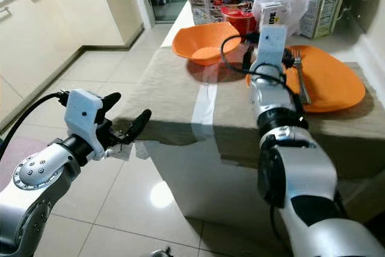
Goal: Setting the table
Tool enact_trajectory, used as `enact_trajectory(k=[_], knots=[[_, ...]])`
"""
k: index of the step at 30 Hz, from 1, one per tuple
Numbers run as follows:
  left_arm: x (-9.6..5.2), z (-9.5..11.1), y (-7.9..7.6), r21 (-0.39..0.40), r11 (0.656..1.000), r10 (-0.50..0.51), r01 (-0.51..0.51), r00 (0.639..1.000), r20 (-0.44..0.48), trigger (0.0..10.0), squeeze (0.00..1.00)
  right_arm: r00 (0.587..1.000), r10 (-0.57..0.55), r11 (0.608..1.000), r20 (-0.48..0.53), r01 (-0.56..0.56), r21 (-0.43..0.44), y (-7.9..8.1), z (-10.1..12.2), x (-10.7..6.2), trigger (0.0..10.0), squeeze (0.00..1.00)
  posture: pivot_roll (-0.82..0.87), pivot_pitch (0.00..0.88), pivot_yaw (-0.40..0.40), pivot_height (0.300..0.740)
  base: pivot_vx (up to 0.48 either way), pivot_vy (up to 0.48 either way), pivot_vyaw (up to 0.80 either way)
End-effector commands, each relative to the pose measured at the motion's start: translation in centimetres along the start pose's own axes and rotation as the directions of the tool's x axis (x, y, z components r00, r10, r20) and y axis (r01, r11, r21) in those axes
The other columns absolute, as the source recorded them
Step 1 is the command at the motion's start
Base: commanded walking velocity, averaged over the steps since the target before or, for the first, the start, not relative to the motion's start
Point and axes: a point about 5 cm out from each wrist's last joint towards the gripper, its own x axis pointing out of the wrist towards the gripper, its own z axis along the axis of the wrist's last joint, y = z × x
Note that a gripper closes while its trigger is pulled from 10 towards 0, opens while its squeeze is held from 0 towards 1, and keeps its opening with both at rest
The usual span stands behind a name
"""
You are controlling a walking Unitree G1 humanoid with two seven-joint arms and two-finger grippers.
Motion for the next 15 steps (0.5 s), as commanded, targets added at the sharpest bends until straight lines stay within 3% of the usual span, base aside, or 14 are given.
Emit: enact_trajectory(k=[1,8,15], knots=[[-0.1,0.4,0.4,0.024,1.000,0.009,-0.009,1.000,0.005,10.0,0.00,0.999,0.002,1.000,0.051,-0.003,0.020,0.3,1.8,0.1,10.0,0.00,-0.04,0.000,0.153,0.735,0.000,0.000,0.00],[0.1,0.4,0.2,0.016,1.000,0.010,-0.011,1.000,0.010,10.0,0.00,0.992,-0.048,0.999,0.113,0.051,-0.016,-0.6,2.8,0.3,10.0,0.00,-0.05,0.000,0.155,0.735,0.000,0.000,0.00],[0.3,0.5,0.4,0.026,1.000,-0.001,0.001,1.000,0.008,10.0,0.00,0.985,-0.164,0.984,0.046,0.167,-0.059,-3.2,-0.1,0.5,10.0,0.00,-0.06,0.000,0.172,0.735,0.000,0.000,0.00]])
